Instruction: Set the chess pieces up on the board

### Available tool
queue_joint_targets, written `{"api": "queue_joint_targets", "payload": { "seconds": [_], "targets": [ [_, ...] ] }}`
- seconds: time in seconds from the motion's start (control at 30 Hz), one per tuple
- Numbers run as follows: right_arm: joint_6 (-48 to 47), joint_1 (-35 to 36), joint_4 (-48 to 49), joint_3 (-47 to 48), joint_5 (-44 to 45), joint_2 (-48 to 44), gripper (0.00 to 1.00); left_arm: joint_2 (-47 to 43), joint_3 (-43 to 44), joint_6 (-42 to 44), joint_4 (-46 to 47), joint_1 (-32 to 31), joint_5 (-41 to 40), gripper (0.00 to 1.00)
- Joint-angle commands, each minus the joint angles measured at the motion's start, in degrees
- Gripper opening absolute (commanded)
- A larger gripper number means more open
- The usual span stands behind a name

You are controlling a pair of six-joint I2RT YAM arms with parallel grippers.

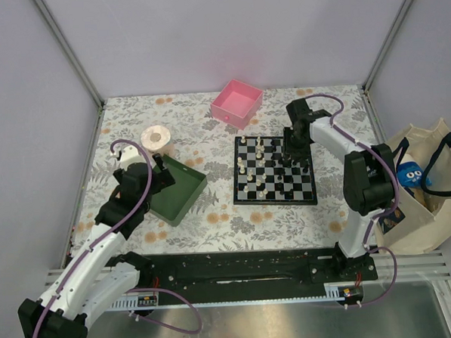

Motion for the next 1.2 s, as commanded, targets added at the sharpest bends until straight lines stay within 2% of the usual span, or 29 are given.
{"api": "queue_joint_targets", "payload": {
  "seconds": [0.0, 0.37, 1.03, 1.17],
  "targets": [
    [-0.7, 0.5, -0.5, 2.5, -0.1, 1.0, 0.47, -1.0, 2.2, 1.1, 0.1, 0.5, 0.2, 0.99],
    [-0.9, 0.5, -0.4, 4.4, 0.6, 3.1, 0.39, -1.0, 1.9, 1.0, 0.1, 0.5, 0.8, 0.99],
    [-1.0, 0.5, -1.3, 4.0, 0.6, 4.7, 0.37, 0.4, 2.7, 1.3, 0.1, 0.8, 2.6, 0.99],
    [-1.0, 0.5, -1.3, 4.3, 0.6, 4.9, 0.29, 0.6, 2.7, 1.3, 0.2, 1.0, 2.6, 0.99]
  ]
}}
